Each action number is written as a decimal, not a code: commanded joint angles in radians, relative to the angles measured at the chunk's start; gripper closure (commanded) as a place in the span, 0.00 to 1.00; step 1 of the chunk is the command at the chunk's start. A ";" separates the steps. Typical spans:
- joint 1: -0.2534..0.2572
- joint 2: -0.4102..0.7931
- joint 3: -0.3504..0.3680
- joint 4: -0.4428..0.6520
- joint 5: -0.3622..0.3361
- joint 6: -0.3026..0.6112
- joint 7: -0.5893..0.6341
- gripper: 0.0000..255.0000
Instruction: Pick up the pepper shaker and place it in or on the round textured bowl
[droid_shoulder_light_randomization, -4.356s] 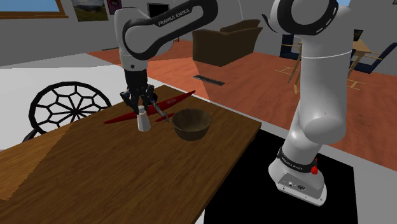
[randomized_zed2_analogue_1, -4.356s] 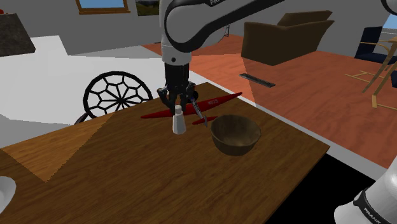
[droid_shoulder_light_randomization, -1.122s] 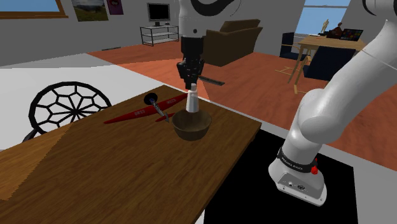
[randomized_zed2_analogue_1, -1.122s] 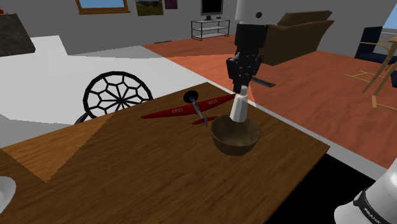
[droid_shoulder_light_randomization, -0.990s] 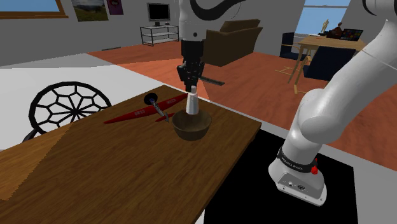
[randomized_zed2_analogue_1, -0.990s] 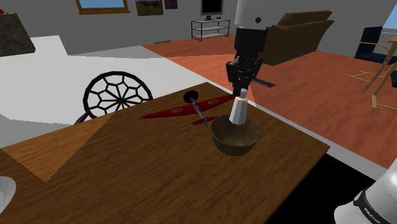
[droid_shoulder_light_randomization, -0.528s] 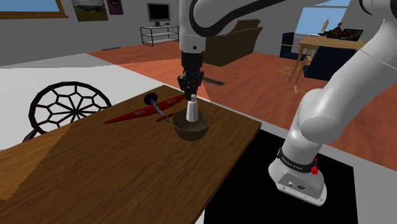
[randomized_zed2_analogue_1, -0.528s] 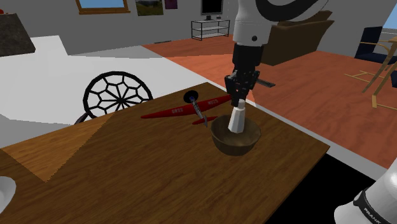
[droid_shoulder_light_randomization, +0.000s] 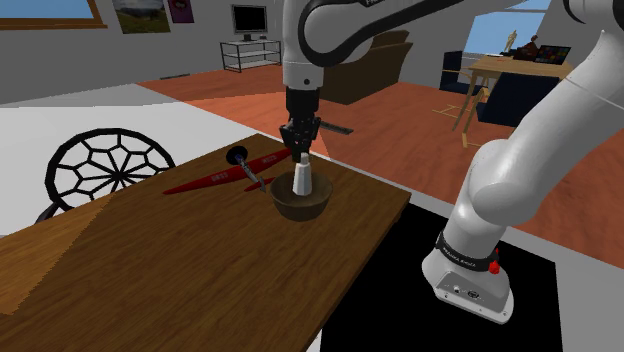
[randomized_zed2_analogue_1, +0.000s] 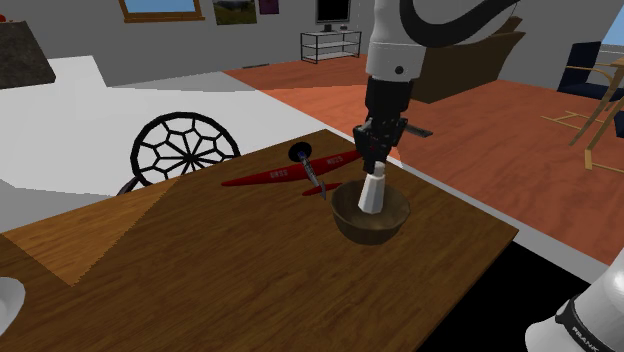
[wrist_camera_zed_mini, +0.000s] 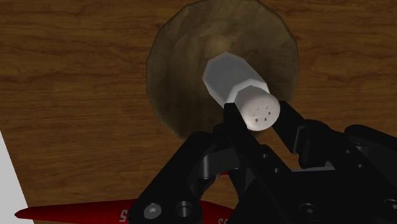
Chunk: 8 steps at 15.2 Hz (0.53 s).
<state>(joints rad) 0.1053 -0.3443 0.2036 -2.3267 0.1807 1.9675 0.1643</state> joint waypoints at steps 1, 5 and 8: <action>0.000 0.000 0.000 0.000 0.000 0.000 0.000 1.00; 0.000 0.000 0.000 0.000 0.000 0.000 0.000 0.00; -0.002 -0.007 -0.004 0.027 -0.003 -0.035 0.000 0.00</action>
<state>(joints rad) 0.1049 -0.3504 0.2018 -2.3125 0.1798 1.9481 0.1655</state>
